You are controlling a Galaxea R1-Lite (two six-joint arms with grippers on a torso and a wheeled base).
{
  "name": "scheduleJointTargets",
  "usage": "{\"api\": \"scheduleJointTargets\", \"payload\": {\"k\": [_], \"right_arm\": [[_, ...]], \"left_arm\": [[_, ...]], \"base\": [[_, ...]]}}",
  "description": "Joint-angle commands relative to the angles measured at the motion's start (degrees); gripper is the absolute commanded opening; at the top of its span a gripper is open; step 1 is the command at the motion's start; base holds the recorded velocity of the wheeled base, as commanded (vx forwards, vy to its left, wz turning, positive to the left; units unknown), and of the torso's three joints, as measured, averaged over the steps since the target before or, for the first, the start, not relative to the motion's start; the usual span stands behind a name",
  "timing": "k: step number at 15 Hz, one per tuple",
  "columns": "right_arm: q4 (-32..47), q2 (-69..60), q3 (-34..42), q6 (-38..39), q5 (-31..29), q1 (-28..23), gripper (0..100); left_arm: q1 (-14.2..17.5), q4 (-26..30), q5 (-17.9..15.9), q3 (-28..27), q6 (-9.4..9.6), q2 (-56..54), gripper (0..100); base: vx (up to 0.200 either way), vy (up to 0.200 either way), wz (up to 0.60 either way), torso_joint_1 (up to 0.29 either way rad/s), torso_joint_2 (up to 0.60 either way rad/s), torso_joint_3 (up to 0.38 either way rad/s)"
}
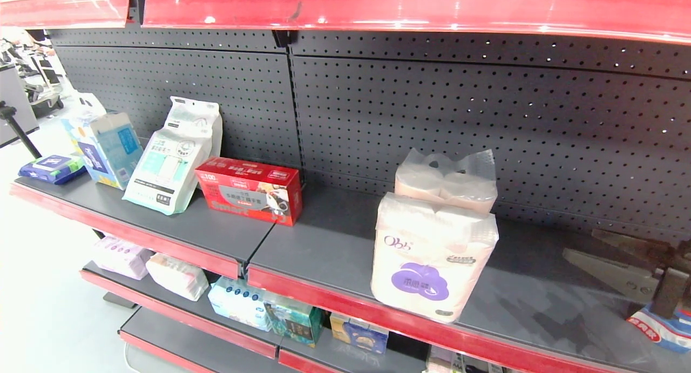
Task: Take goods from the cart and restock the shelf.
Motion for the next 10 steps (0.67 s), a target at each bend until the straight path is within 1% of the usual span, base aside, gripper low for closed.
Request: {"api": "scheduleJointTargets", "payload": {"k": [1,2,3,4,5,6,7,8,10], "right_arm": [[2.03,-6.42,0.16,0.18,-4.67,-1.02,100],[3.53,-8.61,0.25,0.18,-10.12,-1.02,100],[4.23,-10.11,0.42,0.09,-13.11,-1.02,100],[5.20,-14.33,2.00,0.00,-21.37,-1.29,100],[6.52,-18.55,4.46,-0.09,-28.05,-1.38,100],[9.42,-22.76,5.78,-0.26,-32.97,-1.11,100],[15.48,-28.04,6.40,-0.53,-35.35,-0.85,100],[18.64,-30.15,6.40,0.09,-34.91,-1.02,100],[19.35,-32.17,8.07,1.49,-34.99,-1.11,100]], "left_arm": [[0.02,-0.02,0.00,0.00,0.00,0.05,100],[0.02,-0.02,0.00,0.00,0.00,0.05,100],[0.02,-0.02,0.00,0.00,0.00,0.05,100],[0.02,-0.02,0.00,0.00,0.00,0.05,100],[0.02,-0.02,0.00,0.00,0.00,0.05,100],[0.02,-0.02,0.00,0.00,0.00,0.05,100],[0.02,-0.02,0.00,0.00,0.00,0.05,100],[0.02,-0.02,0.00,0.00,0.00,0.05,100],[0.02,-0.02,0.00,0.00,0.00,0.05,100]], "base": [[0.000,0.000,0.00,0.000,0.00,0.000],[0.000,0.000,0.00,0.000,0.00,0.000],[0.000,0.000,0.00,0.000,0.00,0.000],[0.000,0.000,0.00,0.000,0.00,0.000],[0.000,0.000,0.00,0.000,0.00,0.000],[0.000,0.000,0.00,0.000,0.00,0.000],[0.000,0.000,0.00,0.000,0.00,0.000],[0.000,0.000,0.00,0.000,0.00,0.000],[0.000,0.000,0.00,0.000,0.00,0.000]]}}
